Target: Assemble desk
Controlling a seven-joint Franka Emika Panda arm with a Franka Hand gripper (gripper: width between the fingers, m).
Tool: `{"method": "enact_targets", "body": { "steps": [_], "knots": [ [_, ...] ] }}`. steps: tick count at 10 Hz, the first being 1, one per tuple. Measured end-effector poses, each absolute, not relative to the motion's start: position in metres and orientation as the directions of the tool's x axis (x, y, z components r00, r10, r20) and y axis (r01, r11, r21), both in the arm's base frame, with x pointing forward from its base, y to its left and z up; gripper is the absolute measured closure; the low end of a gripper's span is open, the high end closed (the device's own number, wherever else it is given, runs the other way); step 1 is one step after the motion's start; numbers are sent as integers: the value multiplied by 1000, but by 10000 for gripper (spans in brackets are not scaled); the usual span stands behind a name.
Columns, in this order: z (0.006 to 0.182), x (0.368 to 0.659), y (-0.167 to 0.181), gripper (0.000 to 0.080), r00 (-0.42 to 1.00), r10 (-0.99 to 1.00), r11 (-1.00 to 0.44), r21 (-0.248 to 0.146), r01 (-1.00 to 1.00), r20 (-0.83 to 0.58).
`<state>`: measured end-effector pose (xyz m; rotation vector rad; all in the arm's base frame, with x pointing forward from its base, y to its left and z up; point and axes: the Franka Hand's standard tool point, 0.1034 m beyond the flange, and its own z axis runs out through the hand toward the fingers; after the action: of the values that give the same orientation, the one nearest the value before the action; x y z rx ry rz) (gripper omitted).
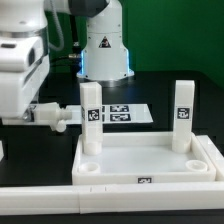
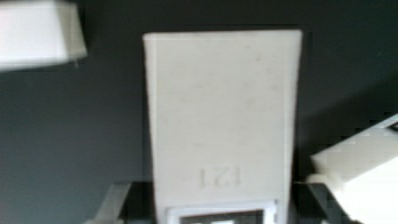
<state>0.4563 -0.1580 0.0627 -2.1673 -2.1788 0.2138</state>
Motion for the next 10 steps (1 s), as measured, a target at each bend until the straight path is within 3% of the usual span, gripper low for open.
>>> {"method": "enact_targets", "body": {
  "steps": [2,6,8,10],
  "knots": [
    [60,436,-166,518,-285,959,280,-167,945,-8],
    [60,431,-179,518,-568,822,563,-187,805,30],
    [60,431,-177,518,-797,596,798,-180,575,101],
    [57,427,-178,518,-871,470,879,-171,446,143]
  ]
}}
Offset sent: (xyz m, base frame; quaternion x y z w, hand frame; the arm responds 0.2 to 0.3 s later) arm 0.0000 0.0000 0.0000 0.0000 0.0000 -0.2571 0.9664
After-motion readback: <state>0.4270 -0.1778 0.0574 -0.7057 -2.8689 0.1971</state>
